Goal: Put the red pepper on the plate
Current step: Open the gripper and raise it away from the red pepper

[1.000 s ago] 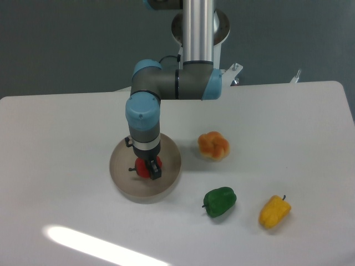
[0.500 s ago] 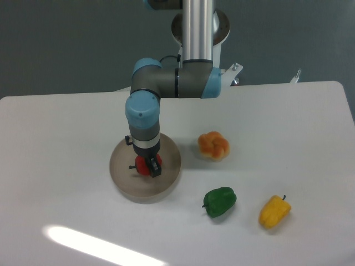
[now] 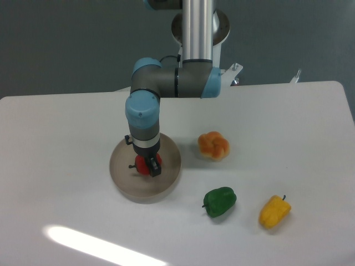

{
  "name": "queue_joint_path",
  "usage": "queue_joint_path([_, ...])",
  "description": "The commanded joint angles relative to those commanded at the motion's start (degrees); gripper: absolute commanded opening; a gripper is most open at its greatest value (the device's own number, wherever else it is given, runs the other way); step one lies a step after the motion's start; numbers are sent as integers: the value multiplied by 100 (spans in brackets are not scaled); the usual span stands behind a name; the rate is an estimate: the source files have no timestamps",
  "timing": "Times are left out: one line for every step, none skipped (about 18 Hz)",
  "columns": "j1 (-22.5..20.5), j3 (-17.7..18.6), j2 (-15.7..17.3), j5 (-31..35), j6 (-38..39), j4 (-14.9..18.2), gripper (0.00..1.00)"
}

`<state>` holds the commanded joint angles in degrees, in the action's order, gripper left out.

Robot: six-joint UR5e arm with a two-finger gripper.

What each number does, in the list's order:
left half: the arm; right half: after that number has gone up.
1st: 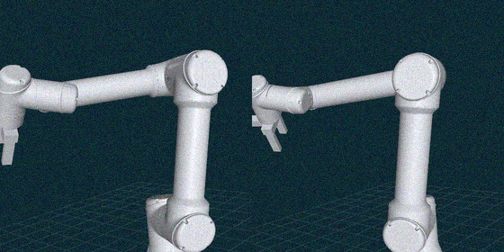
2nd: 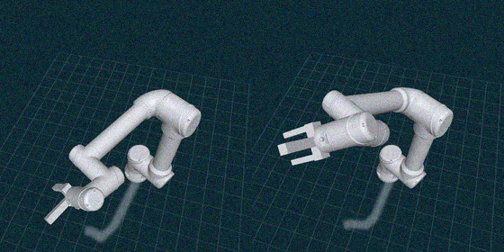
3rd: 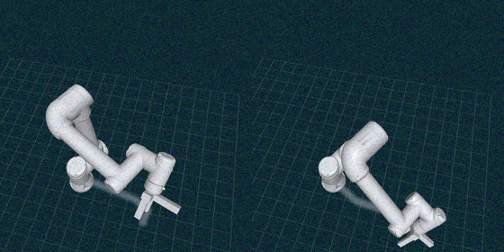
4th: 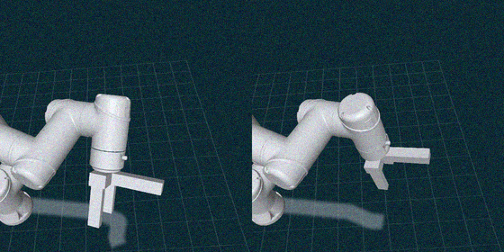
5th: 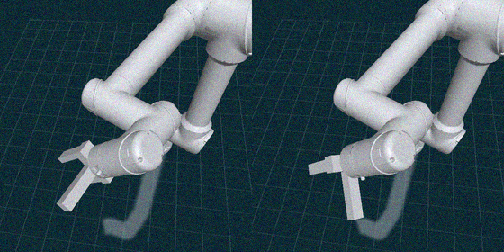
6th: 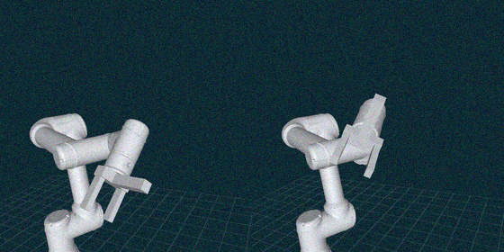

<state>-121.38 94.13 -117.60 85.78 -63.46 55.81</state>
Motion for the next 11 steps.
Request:
queue_joint_path([-9, 9, 26, 0, 0, 0, 100])
queue_joint_path([-9, 9, 53, 0, 0, 9, 100])
queue_joint_path([-17, 9, 70, 9, 0, 9, 100])
queue_joint_path([-26, 9, 123, 0, 0, 9, 100])
queue_joint_path([-44, 0, 175, -9, -9, 17, 100])
queue_joint_path([-96, 0, 237, 9, -9, 26, 100])
queue_joint_path([-175, 0, 316, 17, -26, 44, 100])
queue_joint_path([-202, 0, 369, 26, -61, 61, 100])
queue_joint_path([-263, -9, 404, 44, -166, 70, 100])
queue_joint_path([-377, -26, 474, 61, -367, 88, 100])
queue_joint_path([-508, -35, 518, 62, -561, 97, 100])
